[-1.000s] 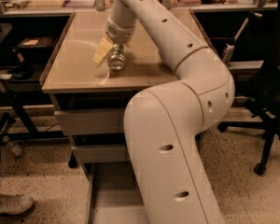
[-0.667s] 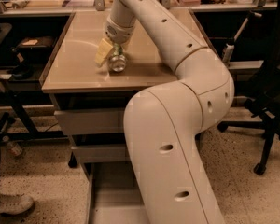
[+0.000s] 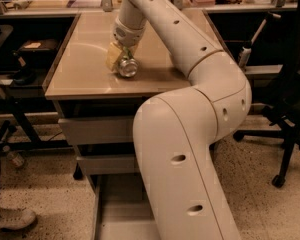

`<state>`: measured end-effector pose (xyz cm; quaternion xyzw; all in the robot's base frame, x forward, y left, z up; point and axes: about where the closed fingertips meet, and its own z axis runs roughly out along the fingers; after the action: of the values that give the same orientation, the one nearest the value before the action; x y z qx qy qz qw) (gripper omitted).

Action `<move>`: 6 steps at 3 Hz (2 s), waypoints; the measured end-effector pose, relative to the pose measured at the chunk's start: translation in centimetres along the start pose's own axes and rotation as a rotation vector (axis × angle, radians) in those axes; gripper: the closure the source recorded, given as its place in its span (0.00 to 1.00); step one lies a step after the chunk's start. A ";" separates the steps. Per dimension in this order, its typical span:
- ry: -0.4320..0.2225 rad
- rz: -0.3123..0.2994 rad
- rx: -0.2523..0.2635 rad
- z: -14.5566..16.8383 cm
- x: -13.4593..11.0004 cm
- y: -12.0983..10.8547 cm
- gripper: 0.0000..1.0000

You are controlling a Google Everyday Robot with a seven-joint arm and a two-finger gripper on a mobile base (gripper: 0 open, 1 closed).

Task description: Place green can into bottom drawer

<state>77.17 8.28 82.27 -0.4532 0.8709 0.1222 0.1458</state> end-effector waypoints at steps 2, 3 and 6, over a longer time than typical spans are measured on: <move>0.000 0.000 0.000 0.0 0.0 0.0 1.00; -0.002 0.004 0.009 -0.7 0.4 0.4 1.00; 0.044 0.149 0.013 -4.9 7.8 6.5 1.00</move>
Offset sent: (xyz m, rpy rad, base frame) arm 0.0000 0.0000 0.0000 0.0000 0.0000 0.0000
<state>66.81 4.39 84.52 -0.3886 0.9060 0.1171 0.1201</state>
